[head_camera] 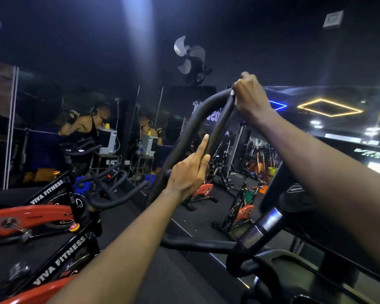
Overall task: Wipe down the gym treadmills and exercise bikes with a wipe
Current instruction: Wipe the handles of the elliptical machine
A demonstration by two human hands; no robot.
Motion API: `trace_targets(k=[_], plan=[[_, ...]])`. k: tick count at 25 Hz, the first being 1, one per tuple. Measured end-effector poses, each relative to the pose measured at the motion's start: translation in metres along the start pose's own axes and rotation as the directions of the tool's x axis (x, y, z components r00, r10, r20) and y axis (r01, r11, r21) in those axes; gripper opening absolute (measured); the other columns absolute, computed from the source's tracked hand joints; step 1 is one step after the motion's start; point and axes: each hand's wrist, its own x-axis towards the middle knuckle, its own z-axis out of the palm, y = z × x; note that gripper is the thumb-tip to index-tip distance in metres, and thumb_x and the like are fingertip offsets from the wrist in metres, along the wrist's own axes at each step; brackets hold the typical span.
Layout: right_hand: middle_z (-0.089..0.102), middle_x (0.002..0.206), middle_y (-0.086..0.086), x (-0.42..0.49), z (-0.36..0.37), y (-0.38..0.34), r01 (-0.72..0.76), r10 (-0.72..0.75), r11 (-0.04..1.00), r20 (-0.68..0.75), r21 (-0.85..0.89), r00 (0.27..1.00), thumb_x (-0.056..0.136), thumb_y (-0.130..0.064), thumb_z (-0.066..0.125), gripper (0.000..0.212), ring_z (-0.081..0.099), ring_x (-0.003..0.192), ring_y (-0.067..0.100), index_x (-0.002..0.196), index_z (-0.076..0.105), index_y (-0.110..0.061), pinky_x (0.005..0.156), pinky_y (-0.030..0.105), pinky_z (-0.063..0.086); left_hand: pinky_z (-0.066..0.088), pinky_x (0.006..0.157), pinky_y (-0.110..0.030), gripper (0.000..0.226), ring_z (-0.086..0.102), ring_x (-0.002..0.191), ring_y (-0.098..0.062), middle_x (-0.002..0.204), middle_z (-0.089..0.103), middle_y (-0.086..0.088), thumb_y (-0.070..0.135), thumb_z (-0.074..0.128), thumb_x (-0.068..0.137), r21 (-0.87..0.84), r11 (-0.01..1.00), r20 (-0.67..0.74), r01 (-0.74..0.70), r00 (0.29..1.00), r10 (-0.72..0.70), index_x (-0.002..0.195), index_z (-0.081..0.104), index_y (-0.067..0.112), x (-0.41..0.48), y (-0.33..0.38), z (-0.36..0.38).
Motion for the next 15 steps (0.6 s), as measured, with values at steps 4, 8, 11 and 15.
trace_targets(k=[4,8,11,15], plan=[[0.052,0.106,0.024,0.005,0.002,0.001,0.040,-0.040,0.999,0.029,-0.018,0.999,0.086,0.006,0.056,0.012,0.051,0.098,0.040,0.093,0.065,0.007,0.075,0.044,0.051,0.037,0.091,-0.039,0.059,0.040,0.099,-0.015,0.115,0.042,-0.002,0.050,0.024,0.101,0.177,0.967,-0.216,0.184,0.966,-0.144,0.155,0.023,0.025,-0.021,-0.046,-0.002],[0.054,0.105,0.024,0.011,0.006,-0.006,0.131,-0.126,0.990,0.093,-0.052,0.988,0.078,0.011,0.060,0.019,0.053,0.099,0.039,0.094,0.067,0.004,0.078,0.045,0.053,0.041,0.089,-0.043,0.054,0.053,0.107,-0.025,0.124,0.051,-0.008,0.049,0.021,0.102,0.060,0.948,-0.223,0.314,0.930,-0.294,0.154,0.022,0.038,-0.032,-0.064,0.002],[0.056,0.108,0.024,0.008,0.013,-0.033,0.185,-0.168,0.981,0.219,-0.056,0.961,0.075,0.011,0.062,0.025,0.059,0.099,0.040,0.099,0.066,0.004,0.074,0.044,0.050,0.039,0.070,-0.034,0.049,0.059,0.088,-0.025,0.102,0.058,-0.004,0.041,0.027,0.105,-0.032,0.941,-0.142,0.338,0.930,-0.339,0.151,0.015,0.051,-0.032,-0.061,0.000],[0.055,0.105,0.022,0.001,0.028,-0.046,0.104,-0.118,0.991,0.168,0.088,0.979,0.079,0.010,0.054,0.019,0.060,0.088,0.037,0.092,0.066,0.002,0.065,0.034,0.032,0.047,0.068,-0.039,0.051,0.058,0.079,-0.024,0.091,0.055,-0.001,0.039,0.028,0.104,-0.045,0.935,-0.150,0.353,0.923,-0.355,0.149,0.011,0.057,-0.036,-0.065,-0.002]])
